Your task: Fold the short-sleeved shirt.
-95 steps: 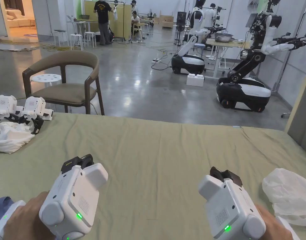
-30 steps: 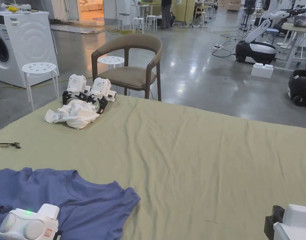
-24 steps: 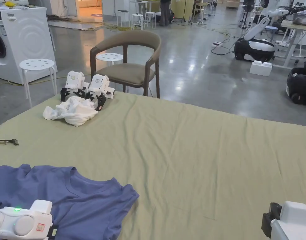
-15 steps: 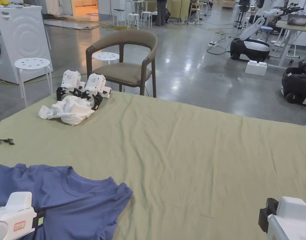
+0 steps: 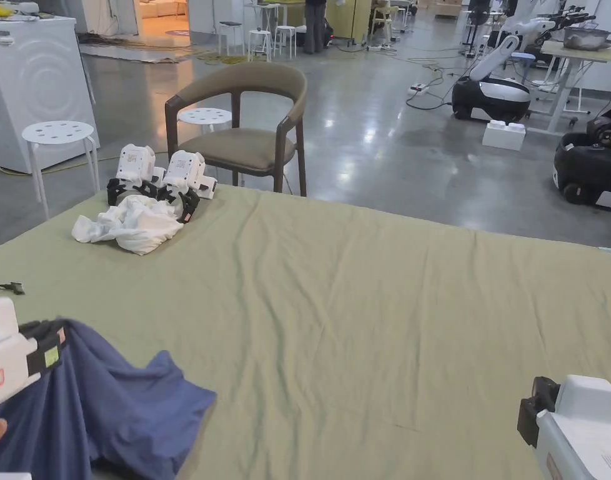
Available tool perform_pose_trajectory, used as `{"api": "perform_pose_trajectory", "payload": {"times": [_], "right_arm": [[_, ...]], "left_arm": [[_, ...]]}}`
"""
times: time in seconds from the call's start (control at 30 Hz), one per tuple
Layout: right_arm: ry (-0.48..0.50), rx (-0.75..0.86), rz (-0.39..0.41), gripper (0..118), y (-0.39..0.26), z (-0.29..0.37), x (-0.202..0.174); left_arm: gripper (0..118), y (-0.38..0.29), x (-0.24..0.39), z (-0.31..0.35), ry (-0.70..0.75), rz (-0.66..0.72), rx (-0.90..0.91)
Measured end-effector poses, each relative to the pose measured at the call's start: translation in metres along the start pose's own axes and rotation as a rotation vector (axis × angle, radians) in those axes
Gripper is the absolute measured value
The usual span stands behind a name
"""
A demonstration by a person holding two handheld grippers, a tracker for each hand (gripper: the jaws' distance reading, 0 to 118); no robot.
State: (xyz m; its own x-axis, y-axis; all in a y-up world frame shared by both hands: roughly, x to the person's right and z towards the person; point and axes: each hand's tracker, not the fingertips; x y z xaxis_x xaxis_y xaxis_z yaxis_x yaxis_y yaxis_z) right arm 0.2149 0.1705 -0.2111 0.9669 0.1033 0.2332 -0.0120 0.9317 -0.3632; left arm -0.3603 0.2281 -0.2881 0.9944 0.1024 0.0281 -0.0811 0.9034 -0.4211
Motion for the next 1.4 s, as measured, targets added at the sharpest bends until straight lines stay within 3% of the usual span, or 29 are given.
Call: {"api": "perform_pose_trajectory", "payload": {"times": [0.33, 0.6, 0.93, 1.23, 1.27, 1.4], "right_arm": [[-0.011, 0.033, -0.039, 0, 0.005, 0.014, 0.017], [-0.062, 0.068, -0.074, 0, 0.008, 0.036, 0.051], [-0.167, 0.068, -0.114, 0, -0.006, 0.065, 0.106], [-0.216, 0.018, -0.139, 0, -0.029, 0.076, 0.131], [-0.214, 0.009, -0.14, 0, -0.03, 0.075, 0.131], [-0.187, -0.005, -0.133, 0, -0.034, 0.073, 0.126]], "left_arm": [[0, 0.078, 0.12, 0.022, -0.262, -0.114, 0.14], [0, 0.082, 0.245, 0.016, -0.506, -0.172, 0.143], [0, 0.018, 0.403, -0.012, -0.775, -0.223, -0.026], [0, -0.073, 0.462, -0.033, -0.814, -0.298, -0.236], [3, -0.079, 0.461, -0.032, -0.807, -0.305, -0.241], [42, -0.08, 0.444, -0.031, -0.779, -0.298, -0.223]]}}
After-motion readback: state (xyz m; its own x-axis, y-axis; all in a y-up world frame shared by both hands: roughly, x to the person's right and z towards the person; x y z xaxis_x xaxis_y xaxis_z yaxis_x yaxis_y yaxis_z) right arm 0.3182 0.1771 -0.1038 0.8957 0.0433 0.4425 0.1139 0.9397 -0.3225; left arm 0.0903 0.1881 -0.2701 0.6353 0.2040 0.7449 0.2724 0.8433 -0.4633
